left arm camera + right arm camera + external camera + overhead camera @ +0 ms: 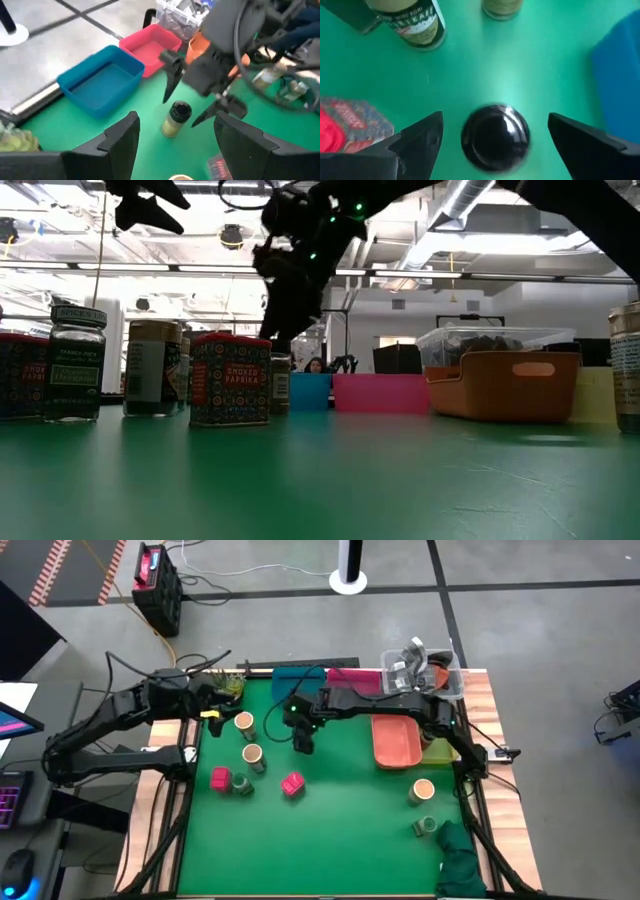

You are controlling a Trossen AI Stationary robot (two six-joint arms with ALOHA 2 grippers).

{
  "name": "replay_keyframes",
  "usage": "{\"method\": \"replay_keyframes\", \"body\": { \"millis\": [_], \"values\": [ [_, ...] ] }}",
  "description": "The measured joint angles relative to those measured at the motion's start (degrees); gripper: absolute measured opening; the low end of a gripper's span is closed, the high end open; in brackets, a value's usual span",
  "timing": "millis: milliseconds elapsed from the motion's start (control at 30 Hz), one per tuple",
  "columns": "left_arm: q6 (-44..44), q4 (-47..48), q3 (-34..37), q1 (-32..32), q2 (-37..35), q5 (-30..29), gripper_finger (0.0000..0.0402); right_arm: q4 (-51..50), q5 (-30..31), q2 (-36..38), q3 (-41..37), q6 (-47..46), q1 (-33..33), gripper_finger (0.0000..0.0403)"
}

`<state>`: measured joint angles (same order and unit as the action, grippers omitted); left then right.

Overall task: Sort spices by type
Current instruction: Put the black seasoning bottle into the yellow bin

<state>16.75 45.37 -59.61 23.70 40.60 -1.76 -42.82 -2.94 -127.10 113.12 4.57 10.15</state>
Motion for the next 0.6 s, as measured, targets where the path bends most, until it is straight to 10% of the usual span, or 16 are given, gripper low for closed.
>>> {"method": "replay_keyframes", "body": {
  "millis": [300,600],
  "values": [
    [7.99,-0.05,0.0,-0.09,-2.23,0.44,0.0242,-1.54,-0.13,-3.75,-0.02,-0.22,-0.17,0.0369],
    [9.95,-3.07,0.0,-0.09,-2.93,0.46,0.0242,-0.34,-0.11,-3.42,0.11,0.59,1.35,0.0237]
  ]
}}
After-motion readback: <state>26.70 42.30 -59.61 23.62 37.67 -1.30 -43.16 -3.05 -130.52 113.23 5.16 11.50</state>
